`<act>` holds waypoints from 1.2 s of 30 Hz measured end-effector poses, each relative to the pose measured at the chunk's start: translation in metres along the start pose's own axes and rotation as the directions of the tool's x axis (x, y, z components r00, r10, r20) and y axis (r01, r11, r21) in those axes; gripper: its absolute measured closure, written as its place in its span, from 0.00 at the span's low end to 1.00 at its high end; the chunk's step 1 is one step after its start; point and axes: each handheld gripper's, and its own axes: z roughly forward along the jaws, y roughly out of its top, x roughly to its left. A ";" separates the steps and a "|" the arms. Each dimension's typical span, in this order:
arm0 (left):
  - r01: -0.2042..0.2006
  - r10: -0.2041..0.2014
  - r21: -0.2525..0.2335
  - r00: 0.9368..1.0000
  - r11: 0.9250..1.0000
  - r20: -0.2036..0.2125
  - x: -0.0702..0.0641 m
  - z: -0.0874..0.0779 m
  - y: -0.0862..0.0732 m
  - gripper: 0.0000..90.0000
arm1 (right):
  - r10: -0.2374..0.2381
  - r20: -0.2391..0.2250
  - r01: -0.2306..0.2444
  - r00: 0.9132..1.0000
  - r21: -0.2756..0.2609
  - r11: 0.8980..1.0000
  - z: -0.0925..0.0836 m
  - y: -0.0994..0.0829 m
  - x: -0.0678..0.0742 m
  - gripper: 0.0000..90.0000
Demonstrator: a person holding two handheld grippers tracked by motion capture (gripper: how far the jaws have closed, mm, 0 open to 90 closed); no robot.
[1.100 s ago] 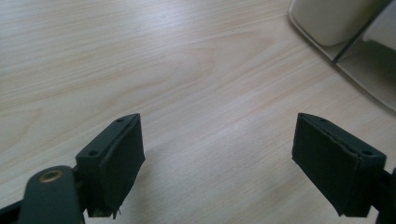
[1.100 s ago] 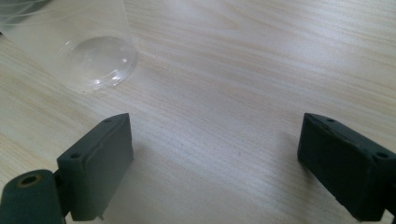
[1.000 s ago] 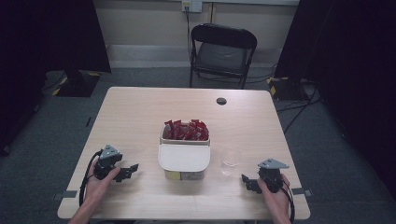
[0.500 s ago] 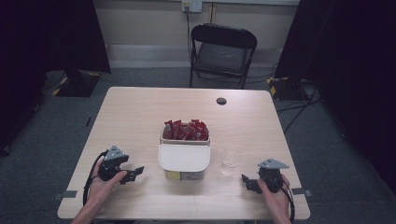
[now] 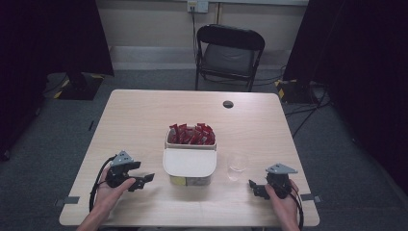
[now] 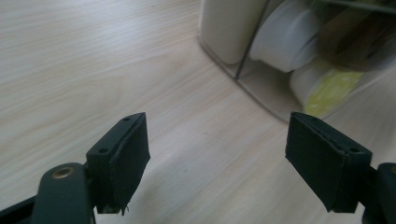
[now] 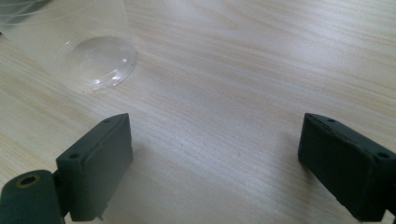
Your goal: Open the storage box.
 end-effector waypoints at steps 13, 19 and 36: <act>-0.055 0.055 0.007 0.998 0.998 0.041 -0.015 0.005 0.007 0.24 | 0.002 0.000 -0.002 1.000 0.001 1.000 0.000 0.000 0.000 0.11; -0.054 0.054 0.003 0.996 0.999 0.067 -0.024 0.009 0.010 0.24 | 0.005 0.000 -0.005 1.000 0.003 1.000 0.000 0.000 0.000 0.10; -0.067 0.068 -0.015 0.989 0.998 0.128 -0.038 0.016 0.023 0.23 | 0.006 0.000 -0.006 1.000 0.004 1.000 0.000 0.000 0.000 0.10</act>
